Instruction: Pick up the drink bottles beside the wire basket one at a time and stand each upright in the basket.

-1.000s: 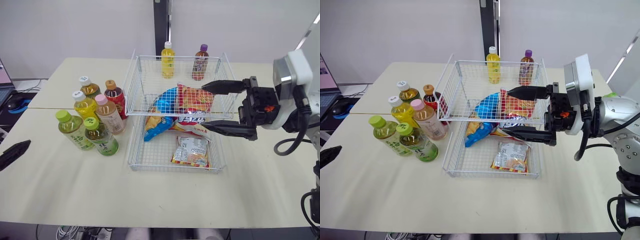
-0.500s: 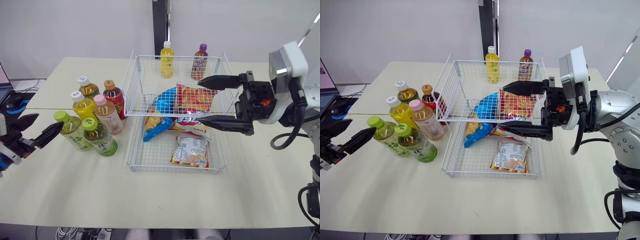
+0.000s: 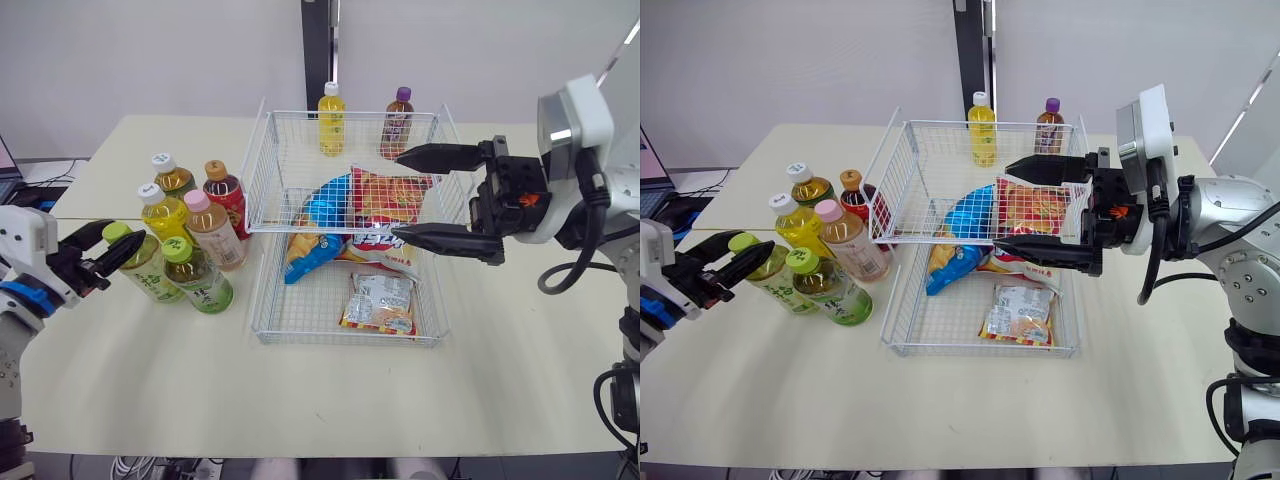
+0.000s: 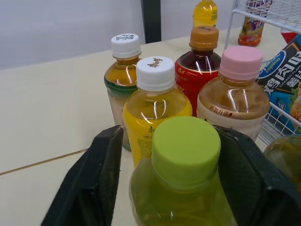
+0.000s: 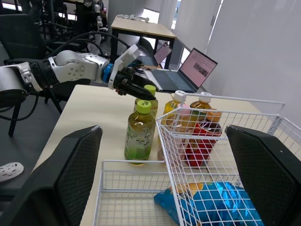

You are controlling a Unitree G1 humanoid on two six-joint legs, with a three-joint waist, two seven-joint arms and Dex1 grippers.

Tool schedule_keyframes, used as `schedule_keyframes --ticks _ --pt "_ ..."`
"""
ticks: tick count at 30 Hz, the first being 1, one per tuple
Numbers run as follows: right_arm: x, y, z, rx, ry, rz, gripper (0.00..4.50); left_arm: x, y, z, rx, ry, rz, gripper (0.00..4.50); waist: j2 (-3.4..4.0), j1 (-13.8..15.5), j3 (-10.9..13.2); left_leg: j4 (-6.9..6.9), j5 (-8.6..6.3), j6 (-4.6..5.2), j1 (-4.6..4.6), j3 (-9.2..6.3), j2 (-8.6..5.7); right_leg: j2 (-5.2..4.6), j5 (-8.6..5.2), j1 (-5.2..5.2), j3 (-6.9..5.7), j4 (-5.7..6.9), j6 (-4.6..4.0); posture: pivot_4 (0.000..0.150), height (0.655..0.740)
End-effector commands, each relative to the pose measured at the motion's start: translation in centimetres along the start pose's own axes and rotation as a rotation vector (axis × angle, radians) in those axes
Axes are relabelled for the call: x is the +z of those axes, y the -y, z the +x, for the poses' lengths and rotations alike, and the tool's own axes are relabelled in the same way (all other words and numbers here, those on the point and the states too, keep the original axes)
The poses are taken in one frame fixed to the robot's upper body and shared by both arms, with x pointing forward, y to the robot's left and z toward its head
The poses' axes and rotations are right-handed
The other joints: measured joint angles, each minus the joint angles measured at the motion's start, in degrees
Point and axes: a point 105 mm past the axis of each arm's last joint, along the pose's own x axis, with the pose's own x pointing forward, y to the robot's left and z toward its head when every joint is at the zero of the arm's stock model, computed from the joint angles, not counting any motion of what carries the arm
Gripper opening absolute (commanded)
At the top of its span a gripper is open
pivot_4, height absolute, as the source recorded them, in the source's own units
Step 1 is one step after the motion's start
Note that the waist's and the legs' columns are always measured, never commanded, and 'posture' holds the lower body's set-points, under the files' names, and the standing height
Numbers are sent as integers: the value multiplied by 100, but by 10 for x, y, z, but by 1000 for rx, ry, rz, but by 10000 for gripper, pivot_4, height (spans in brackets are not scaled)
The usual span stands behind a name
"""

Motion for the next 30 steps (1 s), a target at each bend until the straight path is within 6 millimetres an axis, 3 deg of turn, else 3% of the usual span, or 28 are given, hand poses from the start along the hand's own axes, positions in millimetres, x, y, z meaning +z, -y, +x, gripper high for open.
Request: schedule_keyframes --ticks 1,6,8,15,23,27,30 --pt "10 1 0 -8 18 -46 45000 5 0 2 -2 8 24 14731 1 0 0 0 0 0 0 0 0 0 0 0 0 0 0 1500 7400" --pt "9 3 0 -10 21 -48 45000 4 1 0 -8 3 23 13692 1 0 0 0 0 0 0 -1 1 0 0 0 0 1 0 1500 7400" --pt "9 3 -1 -10 22 -47 45000 12 0 -3 -10 22 16 13692 1 0 0 0 0 0 0 -1 1 0 0 0 0 1 0 1500 7400" --pt "5 3 0 -10 23 -33 45000 63 -6 -26 -88 38 28 13690 -1 -10 5 -2 0 0 -13 -5 7 8 0 -14 -4 -2 -1 1500 7400" --pt "5 4 3 -3 44 -14 45000 148 -22 -53 -176 53 127 13690 -4 -10 20 -2 0 0 -26 -5 7 16 1 -23 -7 -10 -3 1500 7400" --pt "6 9 2 -29 45 -21 45000 181 -19 -51 -225 82 168 13690 -5 7 24 -2 0 0 -36 -10 15 29 3 -26 -16 -22 -7 1500 7400" --pt "9 12 -2 -58 40 -31 45000 207 -5 -36 -307 155 208 13690 -4 42 28 0 0 0 -43 -6 0 31 4 -27 -20 -25 -6 1500 7400"
